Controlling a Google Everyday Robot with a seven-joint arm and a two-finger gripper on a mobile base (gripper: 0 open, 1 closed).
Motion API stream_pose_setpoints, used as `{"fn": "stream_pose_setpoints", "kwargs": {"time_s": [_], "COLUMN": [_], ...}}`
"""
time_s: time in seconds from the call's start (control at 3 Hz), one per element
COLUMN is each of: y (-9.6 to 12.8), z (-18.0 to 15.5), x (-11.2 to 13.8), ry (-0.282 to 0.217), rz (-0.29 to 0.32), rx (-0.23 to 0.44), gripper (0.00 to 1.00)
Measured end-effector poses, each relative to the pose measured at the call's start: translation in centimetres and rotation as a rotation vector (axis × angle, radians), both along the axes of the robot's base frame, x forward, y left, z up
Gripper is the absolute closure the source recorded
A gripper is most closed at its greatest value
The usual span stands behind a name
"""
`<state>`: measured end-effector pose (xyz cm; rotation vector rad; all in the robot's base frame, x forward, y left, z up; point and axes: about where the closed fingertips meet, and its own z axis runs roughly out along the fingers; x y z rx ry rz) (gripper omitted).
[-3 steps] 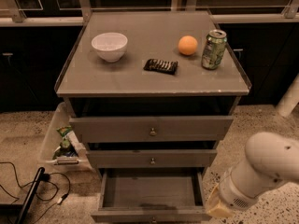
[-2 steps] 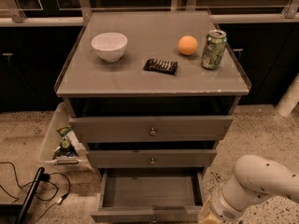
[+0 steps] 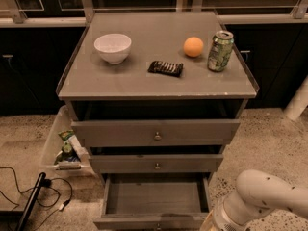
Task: Close bottom drawer
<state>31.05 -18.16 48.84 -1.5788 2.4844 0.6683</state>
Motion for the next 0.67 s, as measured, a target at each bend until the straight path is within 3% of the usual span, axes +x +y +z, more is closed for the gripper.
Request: {"fn": "stream_pose_setpoints", "kwargs": {"time_s": [0.33, 0.67], "y": [0.7, 0.5], "z": [-6.3, -12.4], "x": [-0.1, 1.4], "ry": [-0.002, -0.050], "rz": [-0.049, -0.085], "rx": [0.042, 0.081], "gripper": [1.00, 1.00]}}
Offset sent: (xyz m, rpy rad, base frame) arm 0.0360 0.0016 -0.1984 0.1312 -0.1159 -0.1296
